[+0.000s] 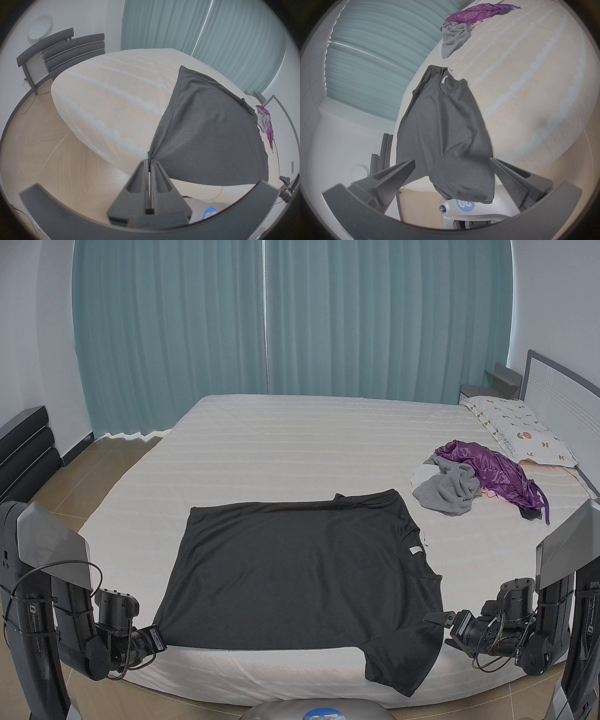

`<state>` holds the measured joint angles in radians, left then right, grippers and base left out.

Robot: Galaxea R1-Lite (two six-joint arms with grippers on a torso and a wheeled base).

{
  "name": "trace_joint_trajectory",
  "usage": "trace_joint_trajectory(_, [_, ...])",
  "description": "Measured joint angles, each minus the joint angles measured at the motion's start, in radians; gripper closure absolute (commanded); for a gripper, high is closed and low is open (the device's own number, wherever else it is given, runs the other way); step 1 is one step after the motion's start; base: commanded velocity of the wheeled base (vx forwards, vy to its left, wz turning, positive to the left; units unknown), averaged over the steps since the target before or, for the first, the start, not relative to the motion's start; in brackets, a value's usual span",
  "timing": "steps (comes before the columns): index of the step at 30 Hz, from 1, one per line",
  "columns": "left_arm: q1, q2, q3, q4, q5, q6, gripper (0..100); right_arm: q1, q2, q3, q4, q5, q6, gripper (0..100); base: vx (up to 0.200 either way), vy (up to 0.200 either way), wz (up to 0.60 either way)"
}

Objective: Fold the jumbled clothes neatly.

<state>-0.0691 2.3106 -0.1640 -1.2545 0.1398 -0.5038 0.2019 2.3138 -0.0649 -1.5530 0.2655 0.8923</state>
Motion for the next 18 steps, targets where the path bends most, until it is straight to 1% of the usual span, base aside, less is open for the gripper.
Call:
trace_joint_trajectory(3, [0.005, 0.001, 0.0, 0.0, 0.0, 0.002, 100, 0.0, 0.008, 0.004, 0.0, -0.023, -0.02, 0, 0.0, 0.0, 0.0])
trace_joint_trajectory(7, [0.011, 0.004, -0.004, 0.0, -0.003, 0.0, 100, 0.0, 0.034, 0.005, 0.0, -0.069, -0.079, 0, 0.0, 0.0, 0.0])
trace_joint_trajectory(10, [0.012, 0.007, -0.007, -0.001, -0.009, -0.003, 100, 0.001, 0.059, 0.004, 0.0, -0.086, -0.118, 0, 0.0, 0.0, 0.0])
trace_joint_trajectory(18, [0.013, 0.01, -0.011, -0.001, -0.015, -0.008, 100, 0.008, 0.093, -0.031, 0.0, -0.096, -0.124, 0, 0.0, 0.0, 0.0])
